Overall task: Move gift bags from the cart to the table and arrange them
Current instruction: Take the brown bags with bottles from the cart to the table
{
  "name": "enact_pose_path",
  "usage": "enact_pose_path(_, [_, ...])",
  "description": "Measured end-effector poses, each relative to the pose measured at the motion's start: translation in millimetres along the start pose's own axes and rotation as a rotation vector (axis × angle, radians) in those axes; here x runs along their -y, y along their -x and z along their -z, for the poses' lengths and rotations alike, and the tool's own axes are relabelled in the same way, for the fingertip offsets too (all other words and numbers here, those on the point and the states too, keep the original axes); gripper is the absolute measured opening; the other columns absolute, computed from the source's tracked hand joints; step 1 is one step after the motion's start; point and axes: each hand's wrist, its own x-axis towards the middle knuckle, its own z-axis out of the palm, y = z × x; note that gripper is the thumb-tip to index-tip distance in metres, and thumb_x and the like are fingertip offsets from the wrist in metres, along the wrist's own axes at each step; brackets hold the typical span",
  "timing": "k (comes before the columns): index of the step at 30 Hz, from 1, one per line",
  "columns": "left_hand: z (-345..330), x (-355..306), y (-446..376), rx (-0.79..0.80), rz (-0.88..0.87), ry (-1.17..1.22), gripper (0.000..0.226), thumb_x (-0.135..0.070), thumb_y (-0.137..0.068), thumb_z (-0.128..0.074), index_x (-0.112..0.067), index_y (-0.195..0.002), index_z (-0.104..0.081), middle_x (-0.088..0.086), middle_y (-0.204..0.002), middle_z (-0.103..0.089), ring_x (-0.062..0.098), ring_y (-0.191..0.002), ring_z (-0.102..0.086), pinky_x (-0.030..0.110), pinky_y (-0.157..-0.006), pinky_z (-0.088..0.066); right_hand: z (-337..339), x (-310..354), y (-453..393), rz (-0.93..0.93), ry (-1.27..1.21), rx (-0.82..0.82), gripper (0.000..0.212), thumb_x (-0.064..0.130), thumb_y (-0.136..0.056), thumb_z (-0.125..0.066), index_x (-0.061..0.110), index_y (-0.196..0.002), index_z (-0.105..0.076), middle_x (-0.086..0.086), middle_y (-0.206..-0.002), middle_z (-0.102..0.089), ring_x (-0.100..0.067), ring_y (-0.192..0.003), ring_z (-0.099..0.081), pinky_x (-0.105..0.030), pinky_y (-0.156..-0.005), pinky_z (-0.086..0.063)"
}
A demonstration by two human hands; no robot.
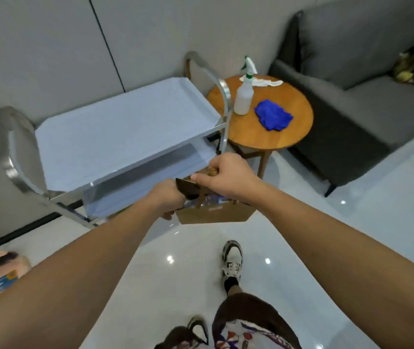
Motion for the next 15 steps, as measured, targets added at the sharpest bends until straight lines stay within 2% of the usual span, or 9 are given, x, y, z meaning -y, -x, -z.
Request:
enact_pose_path(2, [-10,-43,16,-0.003,-0.097,-0.067,0.017,-0.017,-0.087,-0.057,-0.016,-0.103,-0.063,0.011,-0.096,-0.07,0.026,-0.079,-0.07,0.034,-0.058,-0.062,38,-12,31,-0.045,-0.023,-0.115,0.052,0.052,-0.088,-0.07,0.013,-0.058,-0.052,0.002,-0.05,-0.041,-0.01,-0.045,-0.038,-0.024,-0.046,-0.032])
enact_pose_path(5, [-38,-112,43,-0.032,-0.248,-0.212,0.008,-0.015,-0.092,-0.054,-0.016,-0.098,-0.058,0.011,-0.094,-0.065,0.024,-0.076,-0.067,0.033,-0.057,-0.059,91,-38,80,-0.127,-0.05,-0.268,0.058,0.054,-0.09,-0.066,0.0,-0.069,-0.061,-0.004,-0.056,-0.044,-0.016,-0.051,-0.041,-0.034,-0.053,-0.035])
enact_pose_path(9, [-108,-204,79,-0.054,-0.413,-0.384,0.002,-0.015,-0.095,-0.056,-0.016,-0.095,-0.058,0.009,-0.091,-0.064,0.023,-0.079,-0.068,0.038,-0.072,-0.063,154,-83,162,-0.289,-0.033,-0.454,0.052,0.055,-0.09,-0.066,0.011,-0.063,-0.055,-0.001,-0.055,-0.042,-0.016,-0.052,-0.043,-0.033,-0.053,-0.037])
enact_pose_path(12, [-179,-265,106,-0.01,-0.545,-0.483,0.005,-0.018,-0.097,-0.056,-0.015,-0.094,-0.059,0.008,-0.086,-0.066,0.021,-0.074,-0.07,0.035,-0.07,-0.063,193,-124,232,-0.414,-0.019,-0.568,0.048,0.054,-0.093,-0.064,0.015,-0.064,-0.059,0.002,-0.055,-0.052,-0.01,-0.053,-0.051,-0.024,-0.052,-0.04])
enact_pose_path(15, [-262,-323,141,0.017,-0.724,-0.599,0.01,-0.021,-0.099,-0.057,-0.018,-0.089,-0.057,0.005,-0.084,-0.065,0.018,-0.073,-0.068,0.03,-0.066,-0.06,228,-171,303,-0.546,-0.017,-0.689,0.048,0.055,-0.093,-0.062,0.019,-0.063,-0.061,0.002,-0.058,-0.055,-0.012,-0.058,-0.058,-0.023,-0.056,-0.041])
